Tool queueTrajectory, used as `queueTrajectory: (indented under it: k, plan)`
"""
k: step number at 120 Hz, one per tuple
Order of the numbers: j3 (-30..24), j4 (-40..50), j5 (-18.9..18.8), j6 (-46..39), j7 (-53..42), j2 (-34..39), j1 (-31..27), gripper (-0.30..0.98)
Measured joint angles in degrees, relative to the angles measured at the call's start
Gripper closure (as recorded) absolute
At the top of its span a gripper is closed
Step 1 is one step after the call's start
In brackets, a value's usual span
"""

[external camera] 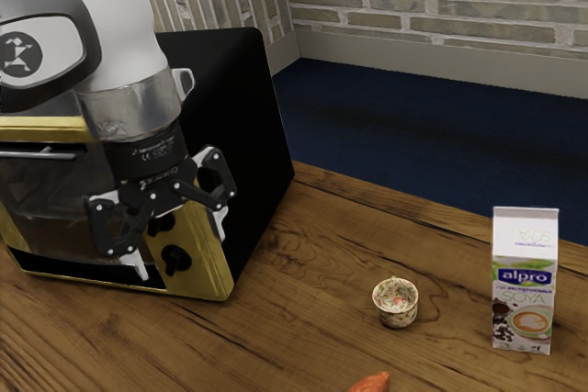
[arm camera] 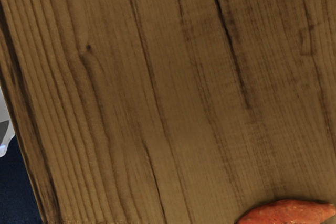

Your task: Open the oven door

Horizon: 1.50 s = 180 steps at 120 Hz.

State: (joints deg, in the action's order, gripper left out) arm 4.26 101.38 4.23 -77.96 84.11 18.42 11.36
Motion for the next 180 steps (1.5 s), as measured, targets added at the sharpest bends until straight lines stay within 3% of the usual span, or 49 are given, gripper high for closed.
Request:
queueTrajectory:
  k: [20,38,50,66,79,90,137,180]
  plan:
    - [-0.37,-0.08,-0.27,-2.82,13.12,1.70,1.58,0.00]
    - [2.59,-0.10,-2.29,0.75,22.22,13.53,1.96,0.00]
    - [4.56,4.82,-3.98,1.93,26.54,20.90,-6.38,0.00]
    - [4.96,22.09,-5.91,-9.35,29.15,32.32,-16.73,0.00]
    - [5.19,24.12,-6.07,-17.22,30.82,31.32,-25.02,0.00]
    - [5.23,24.06,-6.35,-23.00,31.91,27.84,-27.93,0.00]
    - [7.33,23.23,-6.92,-32.65,21.05,22.34,-30.88,0.00]
    - [7.26,23.19,-10.90,-36.88,7.50,20.29,-29.59,0.00]
